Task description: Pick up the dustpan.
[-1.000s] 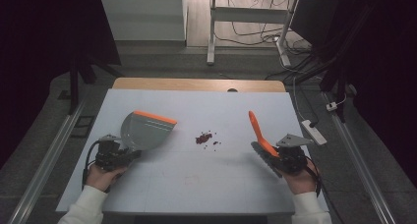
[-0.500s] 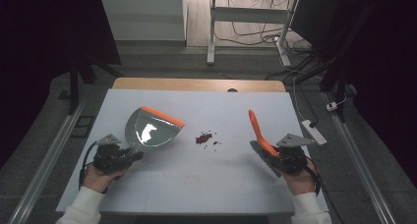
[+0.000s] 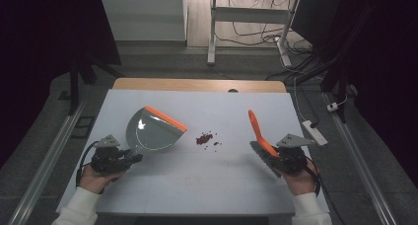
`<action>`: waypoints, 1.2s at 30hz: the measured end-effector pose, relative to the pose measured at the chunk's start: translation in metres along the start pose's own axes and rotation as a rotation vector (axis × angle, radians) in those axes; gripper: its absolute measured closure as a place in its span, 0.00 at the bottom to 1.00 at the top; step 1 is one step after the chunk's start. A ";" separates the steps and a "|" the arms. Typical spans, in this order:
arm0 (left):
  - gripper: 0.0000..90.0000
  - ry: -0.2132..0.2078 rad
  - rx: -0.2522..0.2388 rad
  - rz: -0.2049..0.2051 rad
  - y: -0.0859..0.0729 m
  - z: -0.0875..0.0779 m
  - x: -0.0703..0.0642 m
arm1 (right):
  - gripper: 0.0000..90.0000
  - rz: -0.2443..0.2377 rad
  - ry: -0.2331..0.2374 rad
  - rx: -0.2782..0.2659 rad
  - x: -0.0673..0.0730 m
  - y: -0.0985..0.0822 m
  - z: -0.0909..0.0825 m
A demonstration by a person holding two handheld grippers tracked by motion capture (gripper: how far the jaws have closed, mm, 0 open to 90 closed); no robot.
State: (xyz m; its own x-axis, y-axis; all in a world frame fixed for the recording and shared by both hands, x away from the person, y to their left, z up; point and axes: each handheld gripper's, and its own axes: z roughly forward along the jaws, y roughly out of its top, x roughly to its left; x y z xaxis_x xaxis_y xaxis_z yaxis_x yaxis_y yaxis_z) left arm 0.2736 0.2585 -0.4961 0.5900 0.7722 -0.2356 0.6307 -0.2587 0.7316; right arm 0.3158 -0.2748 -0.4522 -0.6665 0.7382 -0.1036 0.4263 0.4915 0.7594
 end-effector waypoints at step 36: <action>0.68 -0.150 0.170 0.227 0.004 0.009 -0.030 | 0.78 0.000 0.005 -0.009 0.001 0.003 0.004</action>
State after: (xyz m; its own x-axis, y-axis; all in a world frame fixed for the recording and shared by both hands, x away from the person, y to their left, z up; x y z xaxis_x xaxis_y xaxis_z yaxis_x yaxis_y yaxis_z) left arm 0.2625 0.2292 -0.4920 0.7850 0.5928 -0.1800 0.5426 -0.5176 0.6616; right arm 0.3191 -0.2708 -0.4523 -0.6697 0.7359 -0.0998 0.4213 0.4871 0.7650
